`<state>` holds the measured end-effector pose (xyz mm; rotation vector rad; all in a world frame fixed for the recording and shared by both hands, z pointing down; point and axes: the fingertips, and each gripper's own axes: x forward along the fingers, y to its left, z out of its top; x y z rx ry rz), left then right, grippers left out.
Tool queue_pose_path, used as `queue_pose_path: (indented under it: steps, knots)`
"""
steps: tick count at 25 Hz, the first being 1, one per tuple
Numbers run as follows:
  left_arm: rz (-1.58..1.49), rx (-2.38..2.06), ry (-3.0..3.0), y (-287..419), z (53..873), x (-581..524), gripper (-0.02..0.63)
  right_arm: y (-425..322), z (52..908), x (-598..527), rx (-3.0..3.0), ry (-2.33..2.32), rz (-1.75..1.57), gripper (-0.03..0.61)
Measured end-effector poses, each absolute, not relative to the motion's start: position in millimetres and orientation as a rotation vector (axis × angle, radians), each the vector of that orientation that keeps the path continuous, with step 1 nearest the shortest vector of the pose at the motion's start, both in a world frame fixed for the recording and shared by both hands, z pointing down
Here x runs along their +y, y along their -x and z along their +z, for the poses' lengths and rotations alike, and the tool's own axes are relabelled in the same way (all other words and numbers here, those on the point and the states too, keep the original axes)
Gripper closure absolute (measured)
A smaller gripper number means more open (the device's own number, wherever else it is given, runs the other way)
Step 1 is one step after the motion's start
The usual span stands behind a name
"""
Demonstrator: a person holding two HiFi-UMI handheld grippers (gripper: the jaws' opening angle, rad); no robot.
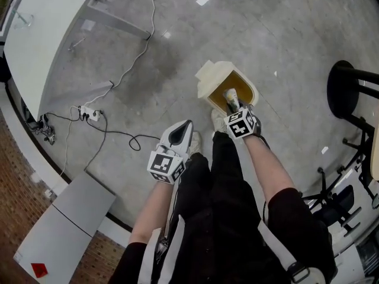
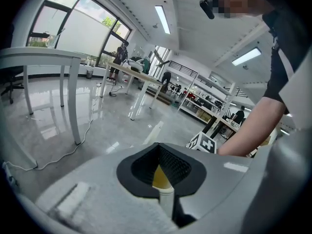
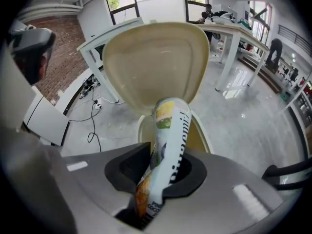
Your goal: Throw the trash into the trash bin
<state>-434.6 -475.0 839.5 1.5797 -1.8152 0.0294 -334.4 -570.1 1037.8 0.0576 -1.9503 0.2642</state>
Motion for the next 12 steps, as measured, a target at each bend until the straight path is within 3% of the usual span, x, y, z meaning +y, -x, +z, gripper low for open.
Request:
queue_pose_path:
  steps: [4,7,12]
  knots:
    - [0.020,-1.822,-1.584,440,835,-471,0.611,341,1044,-579,-1.941,-0.132,0.335,0.483]
    - [-0.010,-1.811,-1.590,439,835,-470,0.611,345,1043,-579,-1.951,-0.140,0.353,0.405]
    - [-0.001,-1.814,-1.583,435,837,-467,0.611,348,1034,-582,-1.975,-0.166,0.372,0.408]
